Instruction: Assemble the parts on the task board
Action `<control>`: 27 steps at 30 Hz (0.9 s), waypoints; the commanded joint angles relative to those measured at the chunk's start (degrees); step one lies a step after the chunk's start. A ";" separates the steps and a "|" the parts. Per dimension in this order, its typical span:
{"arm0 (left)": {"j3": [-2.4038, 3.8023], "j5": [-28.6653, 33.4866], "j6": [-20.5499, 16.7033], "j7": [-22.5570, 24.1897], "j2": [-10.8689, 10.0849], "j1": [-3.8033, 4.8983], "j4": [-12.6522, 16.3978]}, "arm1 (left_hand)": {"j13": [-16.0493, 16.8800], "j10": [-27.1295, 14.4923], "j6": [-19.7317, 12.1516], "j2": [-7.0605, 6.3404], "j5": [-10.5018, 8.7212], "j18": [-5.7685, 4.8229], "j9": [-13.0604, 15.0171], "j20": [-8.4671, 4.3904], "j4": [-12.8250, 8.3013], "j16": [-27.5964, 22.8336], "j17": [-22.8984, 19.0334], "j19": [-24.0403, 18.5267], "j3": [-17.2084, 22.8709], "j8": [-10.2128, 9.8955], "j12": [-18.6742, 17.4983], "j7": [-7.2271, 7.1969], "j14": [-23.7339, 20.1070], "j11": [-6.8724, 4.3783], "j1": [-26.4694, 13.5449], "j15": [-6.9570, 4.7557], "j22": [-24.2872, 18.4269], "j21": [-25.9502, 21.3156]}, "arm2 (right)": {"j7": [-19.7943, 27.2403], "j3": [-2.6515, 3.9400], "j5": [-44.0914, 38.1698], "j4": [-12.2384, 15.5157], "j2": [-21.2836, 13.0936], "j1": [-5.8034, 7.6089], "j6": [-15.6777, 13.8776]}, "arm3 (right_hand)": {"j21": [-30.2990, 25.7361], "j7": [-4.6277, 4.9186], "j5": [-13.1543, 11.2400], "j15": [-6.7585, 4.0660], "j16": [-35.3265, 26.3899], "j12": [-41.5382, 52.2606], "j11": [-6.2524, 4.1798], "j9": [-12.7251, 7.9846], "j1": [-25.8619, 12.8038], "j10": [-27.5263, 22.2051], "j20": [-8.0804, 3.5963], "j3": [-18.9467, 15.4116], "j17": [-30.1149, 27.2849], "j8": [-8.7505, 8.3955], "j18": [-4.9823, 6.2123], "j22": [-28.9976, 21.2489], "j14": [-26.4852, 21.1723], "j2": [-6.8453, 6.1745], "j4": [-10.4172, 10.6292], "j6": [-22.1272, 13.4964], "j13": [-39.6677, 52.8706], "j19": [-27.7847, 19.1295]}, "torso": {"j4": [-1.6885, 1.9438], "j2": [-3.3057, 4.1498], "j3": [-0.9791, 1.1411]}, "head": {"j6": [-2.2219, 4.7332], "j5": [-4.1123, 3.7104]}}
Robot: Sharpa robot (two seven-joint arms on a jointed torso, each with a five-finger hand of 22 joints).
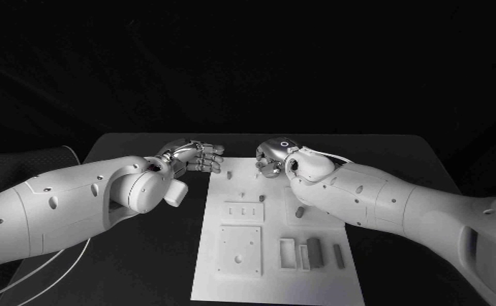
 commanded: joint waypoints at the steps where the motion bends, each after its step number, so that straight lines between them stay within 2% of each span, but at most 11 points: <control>1: 0.07 0.08 0.48 0.26 0.07 0.09 0.09 | 0.06 0.24 0.10 -0.13 -0.27 1.14 0.07 0.00 -0.07 -0.28 0.08 0.53 -0.25 -0.27 -0.32 0.21 0.42 0.01 -0.34 0.08 -0.03 -0.30 | -0.17 -0.01 0.20 0.07 -0.05 0.00 -0.35 | -0.32 0.11 -0.24 0.46 -0.31 -0.27 0.42 -0.06 -0.16 -0.07 -0.45 -0.02 -0.11 -0.10 1.76 0.78 0.00 -0.14 0.50 0.11 -0.08 -0.06 | 0.00 0.00 0.03 | 0.02 -0.02; 7: 0.07 0.08 0.67 0.07 0.07 0.09 0.06 | 0.07 0.24 0.10 -0.13 -0.27 1.14 0.08 0.00 -0.05 -0.30 0.11 0.53 -0.26 -0.29 -0.34 0.22 0.43 0.02 -0.37 0.09 -0.03 -0.31 | -0.38 -0.01 0.30 0.06 -0.11 0.00 -0.95 | -0.32 0.03 -0.19 0.41 -0.27 -0.21 0.35 -0.02 -0.33 -0.01 -0.43 0.06 -0.14 0.07 1.76 0.80 0.09 0.38 1.09 0.51 -0.10 0.02 | -0.03 -0.01 0.06 | 0.01 -0.02; 27: 0.07 0.05 0.84 -0.25 0.06 0.09 -0.05 | 0.12 0.22 0.09 -0.18 -0.29 1.13 0.11 0.01 -0.05 -0.40 0.19 0.51 -0.27 -0.34 -0.44 0.22 0.41 0.03 -0.38 0.10 -0.03 -0.37 | -0.74 0.00 0.78 0.21 -0.31 0.00 -1.55 | -0.31 -0.01 -0.11 0.36 -0.22 -0.17 0.30 -0.07 -0.65 0.04 -0.45 0.06 -0.18 0.07 1.76 0.83 0.19 0.36 1.78 0.60 -0.13 0.11 | 0.00 -0.01 -0.01 | 0.15 -0.18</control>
